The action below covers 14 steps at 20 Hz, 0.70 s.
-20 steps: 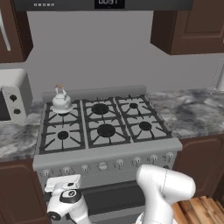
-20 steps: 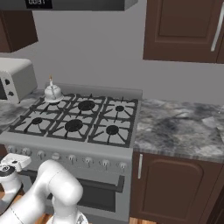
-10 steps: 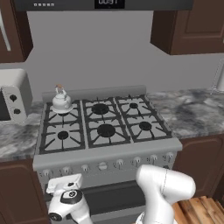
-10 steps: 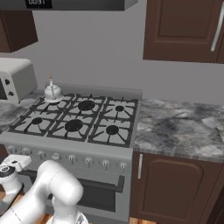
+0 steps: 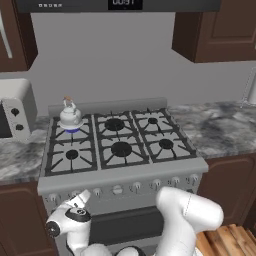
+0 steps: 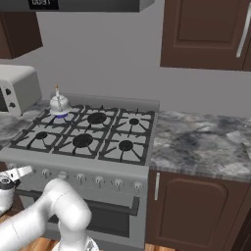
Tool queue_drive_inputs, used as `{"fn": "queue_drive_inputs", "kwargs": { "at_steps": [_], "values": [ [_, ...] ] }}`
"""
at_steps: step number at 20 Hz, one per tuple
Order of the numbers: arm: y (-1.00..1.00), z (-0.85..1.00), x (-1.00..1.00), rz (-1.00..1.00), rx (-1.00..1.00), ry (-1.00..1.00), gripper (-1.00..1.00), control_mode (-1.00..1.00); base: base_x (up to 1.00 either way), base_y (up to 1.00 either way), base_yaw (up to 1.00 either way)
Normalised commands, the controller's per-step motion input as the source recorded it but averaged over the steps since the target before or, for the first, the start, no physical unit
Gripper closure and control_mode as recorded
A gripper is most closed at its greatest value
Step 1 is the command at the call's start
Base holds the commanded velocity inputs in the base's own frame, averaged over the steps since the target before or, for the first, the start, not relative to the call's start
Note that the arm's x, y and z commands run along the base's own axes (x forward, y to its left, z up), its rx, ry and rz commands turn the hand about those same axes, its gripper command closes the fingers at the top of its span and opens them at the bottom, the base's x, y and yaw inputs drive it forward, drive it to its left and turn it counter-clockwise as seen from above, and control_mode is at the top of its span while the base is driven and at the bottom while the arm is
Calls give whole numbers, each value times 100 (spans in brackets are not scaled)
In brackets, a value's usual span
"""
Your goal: Turn on the rear left burner of the stove.
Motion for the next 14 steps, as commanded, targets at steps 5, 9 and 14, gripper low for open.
{"fn": "queue_drive_inputs", "kwargs": {
  "at_steps": [5, 9, 14],
  "values": [
    [0, -2, 0, 25, -55, 50, 100, -100, 0, 0, 0],
    [0, -10, 0, 27, -35, 34, 100, -100, 0, 0, 0],
    [0, -3, 0, 23, -17, 17, 100, -100, 0, 0, 0]
  ]
}}
